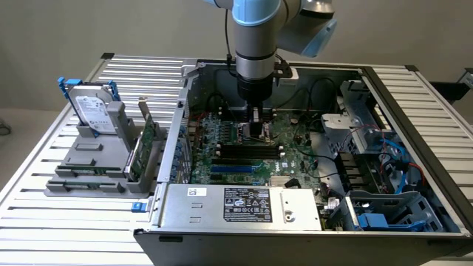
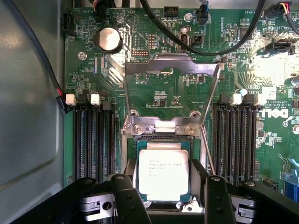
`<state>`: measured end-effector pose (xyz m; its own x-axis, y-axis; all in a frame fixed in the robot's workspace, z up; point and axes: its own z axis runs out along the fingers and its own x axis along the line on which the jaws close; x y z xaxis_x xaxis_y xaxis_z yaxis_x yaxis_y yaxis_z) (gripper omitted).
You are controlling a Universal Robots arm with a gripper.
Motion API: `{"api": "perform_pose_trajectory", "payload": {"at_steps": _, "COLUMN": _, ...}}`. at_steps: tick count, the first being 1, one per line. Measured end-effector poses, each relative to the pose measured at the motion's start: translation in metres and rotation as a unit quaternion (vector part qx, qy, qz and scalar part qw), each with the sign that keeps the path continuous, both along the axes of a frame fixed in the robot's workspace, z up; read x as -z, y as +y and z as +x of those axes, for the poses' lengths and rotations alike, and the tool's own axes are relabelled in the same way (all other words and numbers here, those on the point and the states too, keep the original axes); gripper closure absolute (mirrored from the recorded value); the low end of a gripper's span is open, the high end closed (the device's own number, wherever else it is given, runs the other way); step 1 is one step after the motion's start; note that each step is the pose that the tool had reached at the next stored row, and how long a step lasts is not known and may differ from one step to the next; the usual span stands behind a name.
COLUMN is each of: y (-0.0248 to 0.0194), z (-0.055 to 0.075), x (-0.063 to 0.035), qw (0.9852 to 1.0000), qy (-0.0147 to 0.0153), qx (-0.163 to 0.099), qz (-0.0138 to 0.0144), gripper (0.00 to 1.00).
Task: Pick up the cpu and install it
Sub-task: 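Install the second cpu locking lever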
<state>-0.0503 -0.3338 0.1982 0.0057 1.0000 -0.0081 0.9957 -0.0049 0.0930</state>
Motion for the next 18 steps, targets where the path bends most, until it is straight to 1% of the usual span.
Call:
{"api": "perform_pose_trajectory", "payload": {"at_steps": 3, "y": -0.0001, "z": 0.0, "x": 0.0, "qw": 1.0, "qy": -0.0046, "qx": 0.0, "qz": -0.0012, "gripper": 0.45}}
{"api": "perform_pose_trajectory", "payload": {"at_steps": 5, "y": -0.0001, "z": 0.0, "x": 0.0, "qw": 1.0, "qy": -0.0064, "qx": 0.0, "qz": -0.0017, "gripper": 0.45}}
{"api": "perform_pose_trajectory", "payload": {"at_steps": 11, "y": 0.0, "z": -0.001, "x": 0.0, "qw": 1.0, "qy": -0.0082, "qx": 0.0, "qz": -0.0019, "gripper": 0.45}}
{"api": "perform_pose_trajectory", "payload": {"at_steps": 15, "y": -0.0001, "z": -0.0019, "x": 0.0005, "qw": 0.9999, "qy": -0.0105, "qx": 0.0, "qz": -0.002, "gripper": 0.45}}
{"api": "perform_pose_trajectory", "payload": {"at_steps": 18, "y": -0.0001, "z": -0.0031, "x": 0.0012, "qw": 0.9999, "qy": -0.0128, "qx": 0.0, "qz": -0.0021, "gripper": 0.45}}
